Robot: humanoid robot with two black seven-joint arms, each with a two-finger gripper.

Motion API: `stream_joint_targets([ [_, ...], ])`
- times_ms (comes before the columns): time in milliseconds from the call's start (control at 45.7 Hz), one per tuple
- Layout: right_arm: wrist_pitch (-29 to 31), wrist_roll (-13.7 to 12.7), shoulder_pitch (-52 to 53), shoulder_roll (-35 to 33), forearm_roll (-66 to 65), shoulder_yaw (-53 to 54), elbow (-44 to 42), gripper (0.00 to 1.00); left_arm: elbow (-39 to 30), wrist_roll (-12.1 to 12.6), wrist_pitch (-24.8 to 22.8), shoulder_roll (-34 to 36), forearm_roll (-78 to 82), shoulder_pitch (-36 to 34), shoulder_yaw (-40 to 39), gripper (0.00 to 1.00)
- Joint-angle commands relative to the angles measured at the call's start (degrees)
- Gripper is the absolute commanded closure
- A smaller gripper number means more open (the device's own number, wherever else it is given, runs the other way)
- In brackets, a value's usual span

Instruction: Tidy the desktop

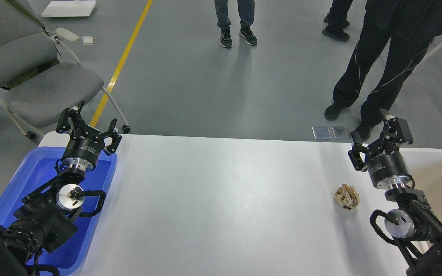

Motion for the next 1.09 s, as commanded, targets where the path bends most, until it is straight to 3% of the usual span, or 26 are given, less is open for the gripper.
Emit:
stream_joint_targets([
  [0,-0.1,0.0,0.3,0.1,0.0,-0.3,-0.3,0.00,0.0,0.0,0.0,0.0,0.0,0.0,0.0,0.00],
  [482,0.9,0.1,-0.7,0.1,0.2,-0.7,0.1,0.00,-0.1,0.0,0.1,0.0,0.0,0.0,0.0,0.00],
  [635,0.9,2.5,-0.8,-0.4,-0.3,-2.4,0.3,0.00,0.0,0.0,0.1,0.0,0.0,0.0,0.0,0.00],
  [723,0.9,2.2,0.2,-1.2,-0.2,-3.9,0.4,0.00,-0.1,0.0,0.1,0.0,0.0,0.0,0.1,0.00],
  [810,1.0,-0.3,1.8,-2.2,-0.3,-6.3,0.7,0.00,-0.1,0.0,0.1,0.0,0.0,0.0,0.1,0.00],
  [1007,1.6,-11.7,5.4,-9.1,0.5,-11.6,4.2,0.00,-0.1,0.0,0.1,0.0,0.0,0.0,0.0,0.00],
  [1073,3.3,-13.2,6.9,-11.9,0.8,-12.6,4.4,0.00,-0.1,0.0,0.1,0.0,0.0,0.0,0.0,0.00],
])
